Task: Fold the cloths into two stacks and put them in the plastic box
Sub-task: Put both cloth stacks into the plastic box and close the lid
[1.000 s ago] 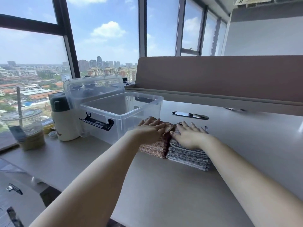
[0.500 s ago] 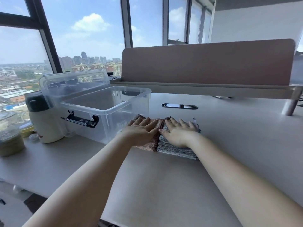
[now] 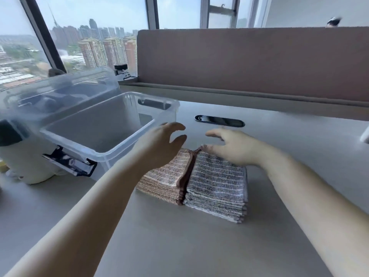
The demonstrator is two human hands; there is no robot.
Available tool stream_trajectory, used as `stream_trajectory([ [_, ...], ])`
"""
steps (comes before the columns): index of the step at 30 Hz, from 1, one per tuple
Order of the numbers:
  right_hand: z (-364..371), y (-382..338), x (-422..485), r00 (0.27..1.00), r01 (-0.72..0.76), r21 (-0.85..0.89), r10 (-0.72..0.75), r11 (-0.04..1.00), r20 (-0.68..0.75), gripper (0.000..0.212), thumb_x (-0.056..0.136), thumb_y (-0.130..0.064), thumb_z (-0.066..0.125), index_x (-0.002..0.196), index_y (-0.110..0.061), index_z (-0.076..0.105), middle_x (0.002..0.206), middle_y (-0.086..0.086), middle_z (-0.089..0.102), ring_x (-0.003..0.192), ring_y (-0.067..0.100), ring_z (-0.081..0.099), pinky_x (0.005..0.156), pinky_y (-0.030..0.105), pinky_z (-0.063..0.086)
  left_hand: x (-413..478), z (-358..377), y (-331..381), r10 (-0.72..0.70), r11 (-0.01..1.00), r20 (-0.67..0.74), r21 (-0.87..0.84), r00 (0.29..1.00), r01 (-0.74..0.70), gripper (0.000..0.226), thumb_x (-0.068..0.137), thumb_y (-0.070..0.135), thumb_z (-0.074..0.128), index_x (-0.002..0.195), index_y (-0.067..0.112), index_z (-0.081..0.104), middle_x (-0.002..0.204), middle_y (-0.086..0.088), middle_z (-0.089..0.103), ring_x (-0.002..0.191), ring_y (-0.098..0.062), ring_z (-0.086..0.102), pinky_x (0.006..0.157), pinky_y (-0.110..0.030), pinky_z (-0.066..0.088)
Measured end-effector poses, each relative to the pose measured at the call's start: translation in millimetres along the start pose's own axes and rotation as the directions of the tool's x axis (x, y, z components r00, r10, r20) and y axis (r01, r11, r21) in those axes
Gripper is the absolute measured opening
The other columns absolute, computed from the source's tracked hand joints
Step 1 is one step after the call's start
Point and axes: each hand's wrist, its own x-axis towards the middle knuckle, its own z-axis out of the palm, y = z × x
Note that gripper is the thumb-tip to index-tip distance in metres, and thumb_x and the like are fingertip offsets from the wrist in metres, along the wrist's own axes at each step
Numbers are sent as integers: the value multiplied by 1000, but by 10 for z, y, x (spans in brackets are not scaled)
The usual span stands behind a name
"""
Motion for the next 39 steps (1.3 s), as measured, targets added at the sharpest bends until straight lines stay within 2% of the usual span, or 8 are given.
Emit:
stream_trajectory([
  [9,-409,-28,163,959,-124,143,82,982,271,64,91,-49,52,145,-23,29,151,-2,35,134,17,40,105,32,38,5,-118,298,-181,982,214,-14,960,189,42,94,26,50,135,30,45,140,1,48,124,-19,49,104,-36,40],
  [14,-484,-155,220,947,-170,236,92,957,309,58,93,-35,53,143,-16,30,148,5,37,132,19,42,96,28,42,-219,-272,392,-330,931,176,-103,927,351,39,92,27,53,131,28,50,136,6,53,125,-12,48,104,-32,39],
  [26,-203,-298,650,882,-144,97,84,985,463,52,92,-37,53,137,-14,42,142,5,47,128,23,45,108,39,36,-645,-368,291,-577,749,213,-245,788,615,35,91,26,53,127,25,54,132,7,56,123,-10,51,106,-31,39],
  [29,-87,-339,770,913,-13,-148,72,989,403,52,93,-48,44,138,-23,40,143,0,48,134,25,40,116,46,18,-742,-285,246,-769,491,211,-410,604,769,47,90,29,56,134,19,44,136,1,51,122,-17,51,100,-33,43],
  [31,12,-368,860,905,21,-204,69,979,421,55,93,-54,39,139,-24,38,142,0,50,135,23,40,118,50,2,-776,-229,239,-861,162,337,-530,382,833,61,88,35,60,139,15,33,132,-4,47,117,-23,52,96,-34,43],
  [33,114,-383,947,878,5,-203,93,979,470,62,92,-58,36,141,-20,37,142,1,49,135,23,40,117,52,-4,-786,-165,194,-820,-161,516,-623,248,766,60,86,37,64,133,12,37,100,-6,51,85,-20,55,90,-34,45],
  [35,180,-399,1014,843,-1,-207,112,978,527,69,91,-60,37,143,-14,35,146,4,44,137,24,37,116,54,-3,-763,-113,121,-760,-339,604,-682,239,648,34,85,33,66,108,14,51,74,-2,43,64,-15,43,80,-29,44],
  [39,254,-381,1103,795,-15,-170,115,985,595,76,87,-60,46,143,-10,34,148,7,40,137,27,36,117,53,10,-709,-3,50,-727,-453,640,-720,251,526,26,83,33,69,101,17,58,103,-10,63,102,-21,56,100,-31,39],
])
